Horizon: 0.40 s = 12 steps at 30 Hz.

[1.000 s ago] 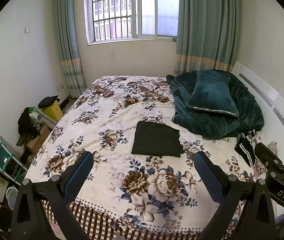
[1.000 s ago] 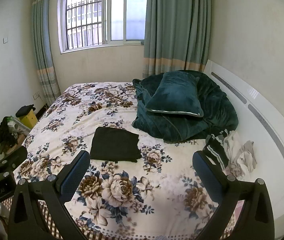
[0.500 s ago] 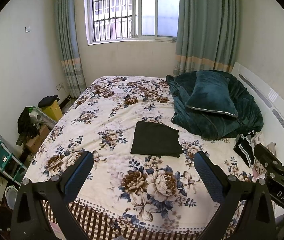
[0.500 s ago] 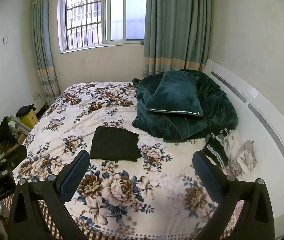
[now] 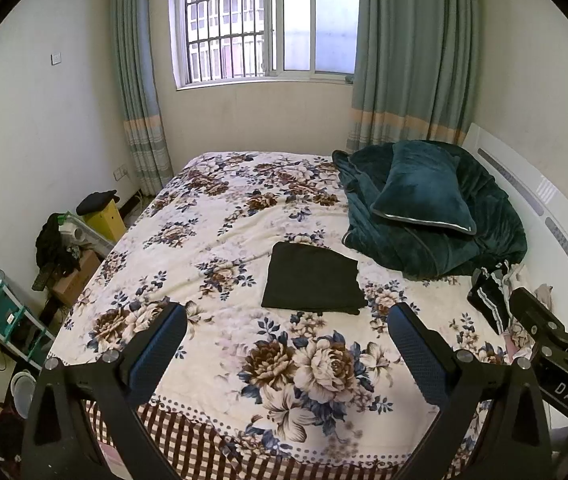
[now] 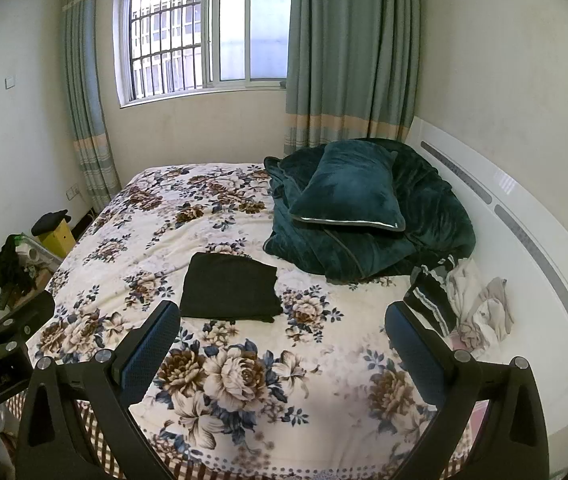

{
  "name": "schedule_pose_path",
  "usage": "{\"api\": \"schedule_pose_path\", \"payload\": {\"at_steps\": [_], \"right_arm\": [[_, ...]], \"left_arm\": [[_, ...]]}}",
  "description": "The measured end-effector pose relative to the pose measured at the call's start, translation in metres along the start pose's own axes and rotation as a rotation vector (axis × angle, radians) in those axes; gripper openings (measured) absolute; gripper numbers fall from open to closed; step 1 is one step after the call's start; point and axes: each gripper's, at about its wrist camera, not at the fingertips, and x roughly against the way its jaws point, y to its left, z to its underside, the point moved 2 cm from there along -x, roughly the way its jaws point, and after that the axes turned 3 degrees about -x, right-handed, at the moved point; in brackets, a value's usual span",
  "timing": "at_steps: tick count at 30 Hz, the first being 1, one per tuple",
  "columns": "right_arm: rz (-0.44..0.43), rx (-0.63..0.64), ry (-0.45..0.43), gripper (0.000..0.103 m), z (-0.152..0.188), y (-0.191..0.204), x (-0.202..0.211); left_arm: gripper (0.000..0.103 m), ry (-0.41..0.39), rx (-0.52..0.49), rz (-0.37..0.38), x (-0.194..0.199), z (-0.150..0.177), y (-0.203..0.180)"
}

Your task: Fold small clothes

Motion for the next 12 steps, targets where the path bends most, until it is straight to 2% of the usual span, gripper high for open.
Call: {"api": "schedule_pose_path", "payload": {"at_steps": [12], "right_arm": [[0.001,-0.003,0.0,0.103,0.0008,0.0007,0.0009]], "left_arm": [[0.103,-0.006,0.001,-0.004,0.001,-0.0045,-0.0009]]}}
